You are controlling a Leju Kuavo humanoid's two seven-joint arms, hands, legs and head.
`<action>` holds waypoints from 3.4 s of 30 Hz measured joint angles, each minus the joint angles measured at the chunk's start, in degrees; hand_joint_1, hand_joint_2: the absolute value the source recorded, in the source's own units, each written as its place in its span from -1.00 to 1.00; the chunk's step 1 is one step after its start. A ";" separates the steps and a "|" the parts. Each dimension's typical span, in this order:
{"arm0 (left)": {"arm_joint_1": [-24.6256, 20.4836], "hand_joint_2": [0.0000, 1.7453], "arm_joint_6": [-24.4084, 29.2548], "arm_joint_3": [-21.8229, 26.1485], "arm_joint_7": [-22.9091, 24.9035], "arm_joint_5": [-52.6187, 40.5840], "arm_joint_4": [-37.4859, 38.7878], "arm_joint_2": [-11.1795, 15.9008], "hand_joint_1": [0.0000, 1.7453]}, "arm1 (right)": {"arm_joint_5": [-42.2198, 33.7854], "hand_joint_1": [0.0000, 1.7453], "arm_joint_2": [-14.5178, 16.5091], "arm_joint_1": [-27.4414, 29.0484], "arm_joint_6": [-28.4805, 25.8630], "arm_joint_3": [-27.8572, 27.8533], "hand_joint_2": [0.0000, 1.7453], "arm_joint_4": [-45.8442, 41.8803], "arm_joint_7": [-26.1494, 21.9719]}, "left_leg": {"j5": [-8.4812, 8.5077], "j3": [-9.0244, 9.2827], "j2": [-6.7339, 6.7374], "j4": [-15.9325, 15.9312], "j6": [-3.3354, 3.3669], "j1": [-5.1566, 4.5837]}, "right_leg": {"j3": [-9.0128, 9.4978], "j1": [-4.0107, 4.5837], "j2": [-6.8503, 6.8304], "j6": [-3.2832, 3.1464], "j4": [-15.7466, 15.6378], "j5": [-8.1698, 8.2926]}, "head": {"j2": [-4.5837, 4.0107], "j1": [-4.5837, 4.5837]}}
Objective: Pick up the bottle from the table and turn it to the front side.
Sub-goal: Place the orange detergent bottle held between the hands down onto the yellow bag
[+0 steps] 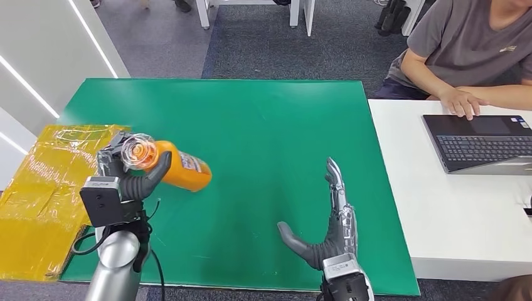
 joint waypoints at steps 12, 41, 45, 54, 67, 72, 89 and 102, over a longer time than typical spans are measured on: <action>4.30 1.00 2.01 6.48 3.55 -9.24 -2.64 8.22 1.00 | -0.64 -1.00 0.00 4.30 0.56 -1.34 1.00 -2.67 -0.93 | 0.02 -0.01 0.05 0.00 -0.02 0.01 | 0.00 0.07 0.04 -0.03 0.04 0.02 | -0.01 0.02; 9.78 1.00 -3.40 19.73 12.36 -49.73 -5.05 31.87 1.00 | -8.02 -1.00 1.93 4.35 10.84 -4.40 1.00 0.74 -3.59 | 0.15 -0.09 -0.05 -0.01 -0.21 0.07 | -0.18 0.14 -0.08 -0.12 0.07 0.04 | -0.02 0.03; 3.40 1.00 -3.85 13.50 12.02 -55.93 3.25 32.44 1.00 | -8.34 -1.00 2.25 3.97 12.14 -4.67 1.00 1.63 -3.88 | 0.25 -0.10 -0.05 -0.01 -0.31 0.08 | -0.19 0.14 -0.08 -0.28 0.08 0.17 | -0.02 0.03; -8.67 1.00 -5.48 1.44 8.01 -56.77 20.43 34.88 1.00 | -8.81 -1.00 2.40 3.97 13.03 -5.47 1.00 2.81 -4.45 | 0.28 -0.12 0.10 -0.01 -0.37 0.10 | -0.30 0.14 0.10 -0.41 0.11 0.27 | -0.02 0.03; -17.95 1.00 -9.32 -5.47 4.39 -55.26 38.51 34.93 1.00 | -13.19 -1.00 2.40 4.38 12.40 -6.58 1.00 -0.21 -5.55 | 0.30 -0.19 0.20 -0.01 -0.38 0.10 | -0.39 0.14 0.19 -0.43 0.14 0.28 | -0.02 0.03; -18.73 1.00 -10.33 -6.62 1.60 -53.06 42.10 35.44 1.00 | -14.69 -1.00 2.40 4.05 11.31 -8.67 1.00 -2.28 -4.72 | 0.29 -0.21 0.20 -0.01 -0.38 0.10 | -0.41 0.14 0.19 -0.43 0.14 0.27 | -0.02 0.03; -21.00 1.00 -9.54 -11.55 0.07 -53.73 48.28 30.70 1.00 | -20.39 -1.00 2.40 -3.97 2.64 -11.24 1.00 -3.72 -2.67 | 0.31 -0.23 0.17 0.02 -0.37 0.09 | -0.43 0.14 0.17 -0.42 0.14 0.30 | -0.02 0.03; -23.42 1.00 -7.74 -13.67 -0.75 -52.94 52.14 27.37 1.00 | -21.43 -1.00 2.13 -6.49 1.39 -9.80 1.00 -3.74 -1.66 | 0.35 -0.26 0.16 0.03 -0.40 0.09 | -0.43 0.14 0.14 -0.44 0.17 0.34 | -0.02 0.03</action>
